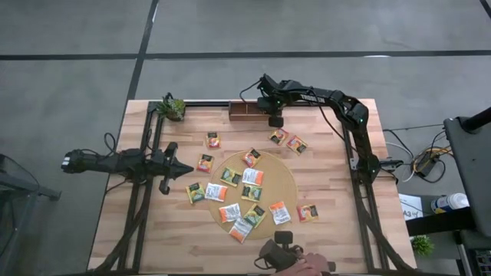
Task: Pick & Place Tea
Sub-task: Adjust the yellow tea bags in the right section of the wooden organizer, then put the yellow tea bag into the right section of the wooden organizer
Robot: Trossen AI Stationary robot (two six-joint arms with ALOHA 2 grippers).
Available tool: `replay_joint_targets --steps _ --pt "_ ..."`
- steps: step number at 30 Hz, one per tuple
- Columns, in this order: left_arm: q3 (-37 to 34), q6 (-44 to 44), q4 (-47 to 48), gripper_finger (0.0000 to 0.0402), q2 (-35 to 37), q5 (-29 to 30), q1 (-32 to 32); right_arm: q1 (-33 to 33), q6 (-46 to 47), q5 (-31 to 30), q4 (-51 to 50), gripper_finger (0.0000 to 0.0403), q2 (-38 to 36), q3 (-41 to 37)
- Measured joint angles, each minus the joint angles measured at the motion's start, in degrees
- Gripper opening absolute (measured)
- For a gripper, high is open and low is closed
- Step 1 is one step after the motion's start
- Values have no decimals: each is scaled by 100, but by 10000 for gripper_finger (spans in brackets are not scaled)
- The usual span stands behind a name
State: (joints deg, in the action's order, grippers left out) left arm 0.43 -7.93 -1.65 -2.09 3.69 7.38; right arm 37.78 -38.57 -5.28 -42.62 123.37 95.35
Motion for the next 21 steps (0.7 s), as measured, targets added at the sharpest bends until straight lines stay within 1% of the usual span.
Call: replay_joint_targets --steps 7,21 --pt "0 1 0 0 0 -1 1 -11 45 -234 160 8 -10 0" --pt "-1 0 0 0 1 -1 1 -39 -54 -222 134 8 -164 0"
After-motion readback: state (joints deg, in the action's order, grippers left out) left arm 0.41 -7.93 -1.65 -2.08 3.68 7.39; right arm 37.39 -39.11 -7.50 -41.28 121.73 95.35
